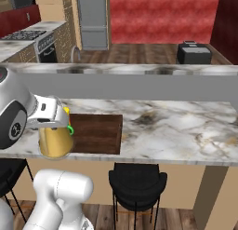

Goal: There is a tray on the dining counter. Grab the cup, mug, and pitcher and place them on the tray. The pitcher may be placed next to the tray if it cannot fit the tray.

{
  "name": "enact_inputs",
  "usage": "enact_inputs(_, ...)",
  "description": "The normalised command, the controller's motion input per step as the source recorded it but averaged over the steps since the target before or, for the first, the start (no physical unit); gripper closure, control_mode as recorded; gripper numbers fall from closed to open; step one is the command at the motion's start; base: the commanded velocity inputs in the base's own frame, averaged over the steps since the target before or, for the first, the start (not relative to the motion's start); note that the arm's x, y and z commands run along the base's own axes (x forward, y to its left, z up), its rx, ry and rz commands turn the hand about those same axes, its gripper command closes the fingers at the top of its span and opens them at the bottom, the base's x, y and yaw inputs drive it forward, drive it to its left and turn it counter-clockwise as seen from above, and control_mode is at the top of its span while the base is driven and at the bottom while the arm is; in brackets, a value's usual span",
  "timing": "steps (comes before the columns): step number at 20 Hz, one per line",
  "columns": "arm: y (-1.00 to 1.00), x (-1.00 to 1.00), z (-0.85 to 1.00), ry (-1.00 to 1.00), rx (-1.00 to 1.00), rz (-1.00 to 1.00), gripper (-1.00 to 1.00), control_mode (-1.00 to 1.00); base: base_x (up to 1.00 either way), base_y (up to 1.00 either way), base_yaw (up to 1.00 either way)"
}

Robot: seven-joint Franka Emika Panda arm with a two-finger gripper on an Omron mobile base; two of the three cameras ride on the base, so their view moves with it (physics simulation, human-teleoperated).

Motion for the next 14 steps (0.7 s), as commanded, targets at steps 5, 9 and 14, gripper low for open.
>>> enact_inputs(5, -0.03, 0.84, 0.00, 0.00, 0.00, 0.03, 1.00, -1.00, 0.00, 0.00, 0.00)
enact_inputs(9, 0.00, 0.99, 0.00, 0.00, 0.00, 0.00, 1.00, -1.00, 0.00, 0.00, 0.00)
enact_inputs(14, 0.00, 0.91, 0.00, 0.00, 0.00, 0.00, 1.00, -1.00, 0.00, 0.00, 0.00)
